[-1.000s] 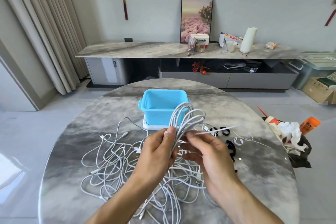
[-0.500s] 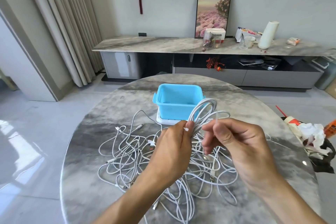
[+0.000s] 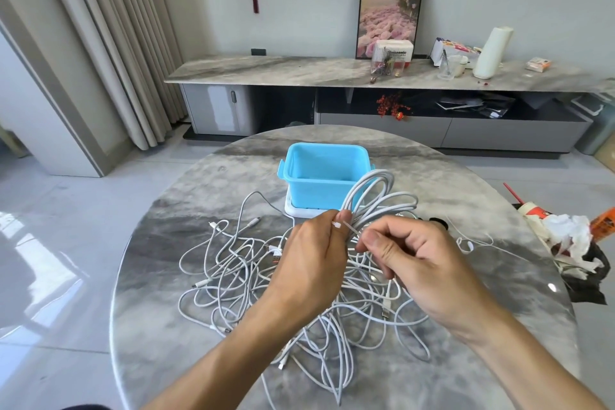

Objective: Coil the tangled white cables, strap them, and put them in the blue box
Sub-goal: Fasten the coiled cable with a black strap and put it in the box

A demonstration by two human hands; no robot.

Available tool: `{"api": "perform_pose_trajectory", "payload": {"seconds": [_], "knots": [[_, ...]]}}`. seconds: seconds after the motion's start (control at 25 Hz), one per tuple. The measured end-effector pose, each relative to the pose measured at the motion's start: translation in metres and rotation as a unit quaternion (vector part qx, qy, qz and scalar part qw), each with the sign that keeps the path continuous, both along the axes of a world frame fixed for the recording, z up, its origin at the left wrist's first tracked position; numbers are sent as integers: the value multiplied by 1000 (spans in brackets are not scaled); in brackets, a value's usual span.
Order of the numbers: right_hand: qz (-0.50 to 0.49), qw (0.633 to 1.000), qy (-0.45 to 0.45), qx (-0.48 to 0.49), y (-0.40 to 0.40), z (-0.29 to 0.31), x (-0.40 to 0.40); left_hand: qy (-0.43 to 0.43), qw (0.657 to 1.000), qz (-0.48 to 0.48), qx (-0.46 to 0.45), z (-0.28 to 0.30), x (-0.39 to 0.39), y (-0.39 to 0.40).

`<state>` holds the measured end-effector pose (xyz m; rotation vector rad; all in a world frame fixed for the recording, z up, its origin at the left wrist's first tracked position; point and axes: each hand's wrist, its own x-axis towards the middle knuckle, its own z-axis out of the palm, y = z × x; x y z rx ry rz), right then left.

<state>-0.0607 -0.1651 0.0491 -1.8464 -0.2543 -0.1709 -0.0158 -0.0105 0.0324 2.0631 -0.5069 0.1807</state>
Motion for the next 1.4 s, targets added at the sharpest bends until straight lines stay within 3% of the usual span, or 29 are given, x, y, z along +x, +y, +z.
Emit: {"api": "perform_pose_trajectory", "payload": {"seconds": [0.56,0.92,1.2,1.4], "knots": [[0,1000,10,-4,2,-5,0,6,1000,3,9,-3,0,0],[-10,1000,8,-3,4,-4,-1,-33,999,-11,39,-3,-3,-1],[-6,999,11,49,11,0,-6,-73,988,-45,125,-10,-5,0],[-23,1000,-5,8,15,-3,-6,-130,964,-34,228,-16,-2,0]]}}
